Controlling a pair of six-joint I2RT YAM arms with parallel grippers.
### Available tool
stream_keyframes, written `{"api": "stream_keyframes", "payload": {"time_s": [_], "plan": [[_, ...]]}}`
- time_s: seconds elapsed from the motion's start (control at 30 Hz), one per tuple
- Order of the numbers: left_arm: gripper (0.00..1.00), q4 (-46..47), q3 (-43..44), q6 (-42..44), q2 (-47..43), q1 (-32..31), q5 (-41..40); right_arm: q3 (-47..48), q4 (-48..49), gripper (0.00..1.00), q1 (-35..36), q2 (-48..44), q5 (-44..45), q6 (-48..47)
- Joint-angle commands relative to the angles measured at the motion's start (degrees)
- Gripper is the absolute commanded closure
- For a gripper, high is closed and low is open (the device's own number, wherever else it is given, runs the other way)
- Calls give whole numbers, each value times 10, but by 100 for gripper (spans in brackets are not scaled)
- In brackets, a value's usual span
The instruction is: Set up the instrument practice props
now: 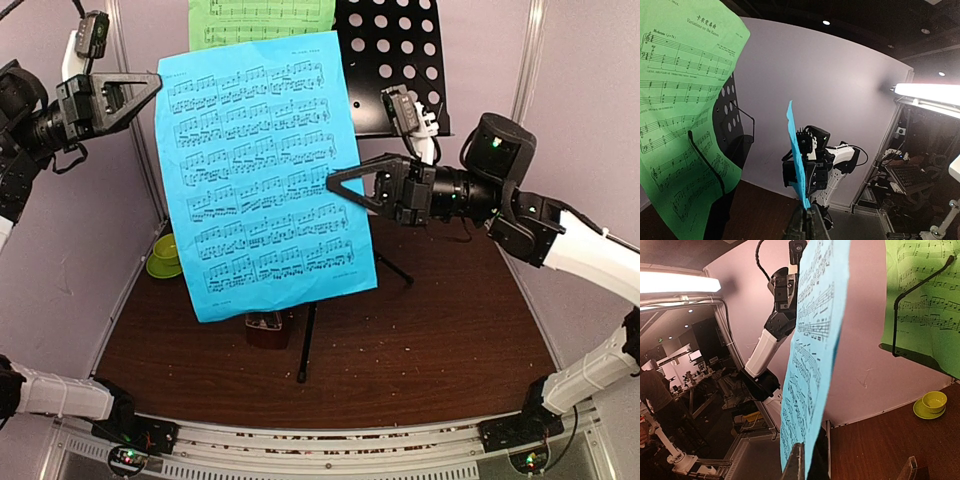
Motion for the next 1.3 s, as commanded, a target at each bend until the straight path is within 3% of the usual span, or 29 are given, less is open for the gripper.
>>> {"api": "stream_keyframes", "payload": {"time_s": [0.0,0.13,0.2,0.3,0.47,0.57,0.87,1.27], "plan": [[100,25,-10,4,-1,3,-8,-2,-17,100,-2,-24,9,-17],[100,-48,-12,50,-1,3,-36,16,-92,100,-3,-31,38,-52],[79,-134,9,114,10,3,-71,34,-165,100,-3,-34,66,-86],[57,-256,52,183,37,3,-108,69,-293,100,-4,-31,106,-142],[20,-367,87,268,56,3,-153,128,-505,100,-4,-9,159,-231],[8,-405,101,310,63,-5,-159,149,-606,100,-4,3,178,-268],[2,-504,139,468,117,-105,-241,196,-754,100,2,31,206,-337],[2,-526,209,556,226,-266,-320,193,-774,100,33,43,219,-349]]}}
